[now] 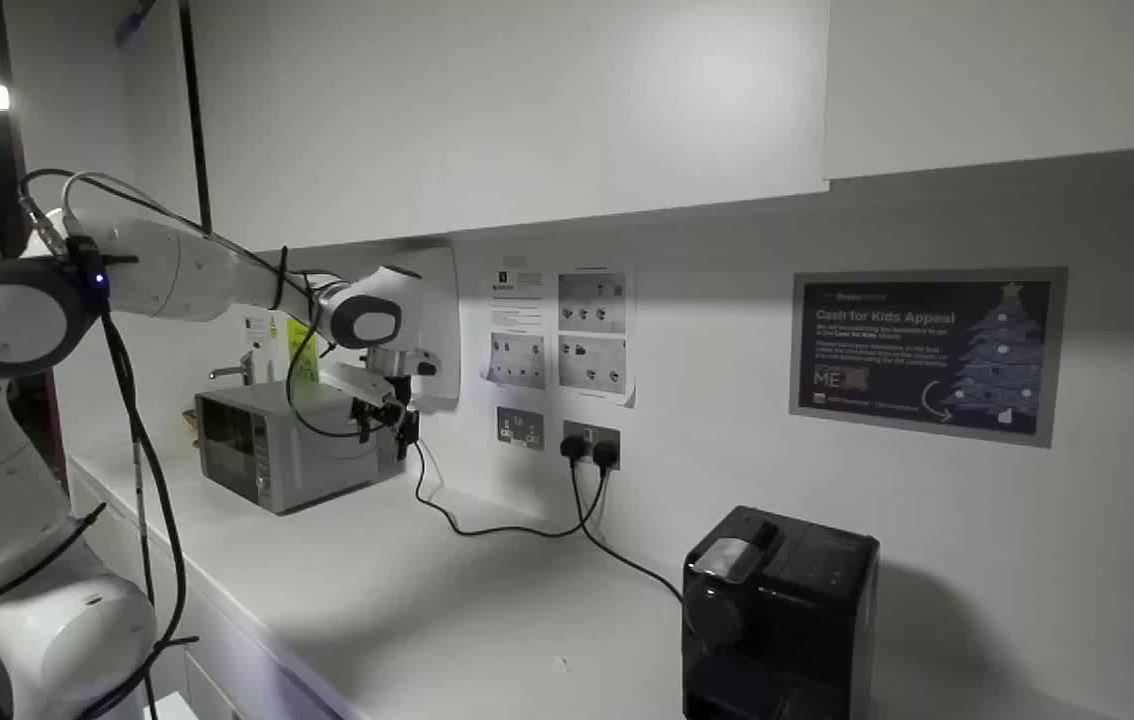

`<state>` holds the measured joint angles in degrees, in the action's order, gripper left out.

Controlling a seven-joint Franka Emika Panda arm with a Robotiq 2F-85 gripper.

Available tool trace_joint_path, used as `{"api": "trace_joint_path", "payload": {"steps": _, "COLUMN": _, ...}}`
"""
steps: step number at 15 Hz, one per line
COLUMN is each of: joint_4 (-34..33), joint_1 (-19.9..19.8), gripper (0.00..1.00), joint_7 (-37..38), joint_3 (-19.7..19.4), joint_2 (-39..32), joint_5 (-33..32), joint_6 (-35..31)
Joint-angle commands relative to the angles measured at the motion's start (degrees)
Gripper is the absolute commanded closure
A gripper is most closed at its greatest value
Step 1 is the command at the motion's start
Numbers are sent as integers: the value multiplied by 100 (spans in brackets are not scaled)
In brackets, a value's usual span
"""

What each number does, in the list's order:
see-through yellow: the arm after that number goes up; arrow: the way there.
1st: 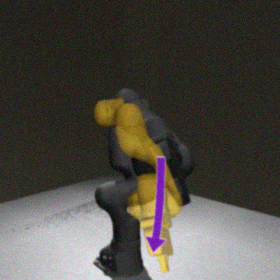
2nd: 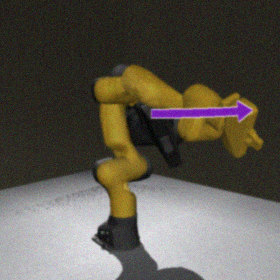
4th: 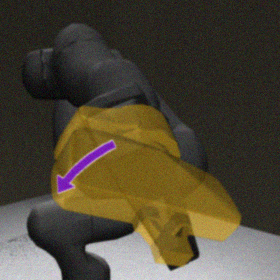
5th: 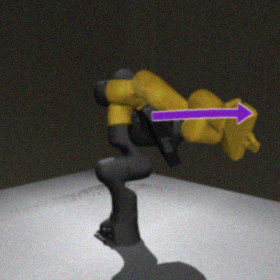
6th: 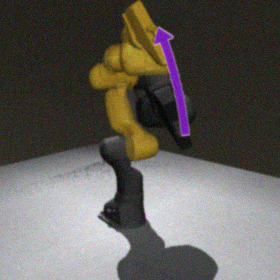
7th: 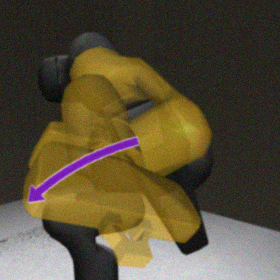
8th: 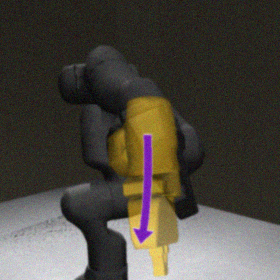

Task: Turn off the right switch on the bottom right socket.

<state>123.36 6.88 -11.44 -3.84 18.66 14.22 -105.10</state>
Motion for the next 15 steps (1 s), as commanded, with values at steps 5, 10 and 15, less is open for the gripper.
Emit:
{"api": "trace_joint_path", "payload": {"steps": 5, "joint_4": 88, "joint_1": -146, "gripper": 0, "joint_7": -39, "joint_3": 157, "joint_2": -45, "joint_5": 110, "joint_6": -680}}
{"api": "trace_joint_path", "payload": {"steps": 10, "joint_4": 225, "joint_1": -97, "gripper": 0, "joint_7": -176, "joint_3": 143, "joint_2": -198, "joint_5": 211, "joint_6": -2405}}
{"api": "trace_joint_path", "payload": {"steps": 15, "joint_4": 7, "joint_1": -116, "gripper": 25, "joint_7": -184, "joint_3": 59, "joint_2": -580, "joint_5": 191, "joint_6": -3671}}
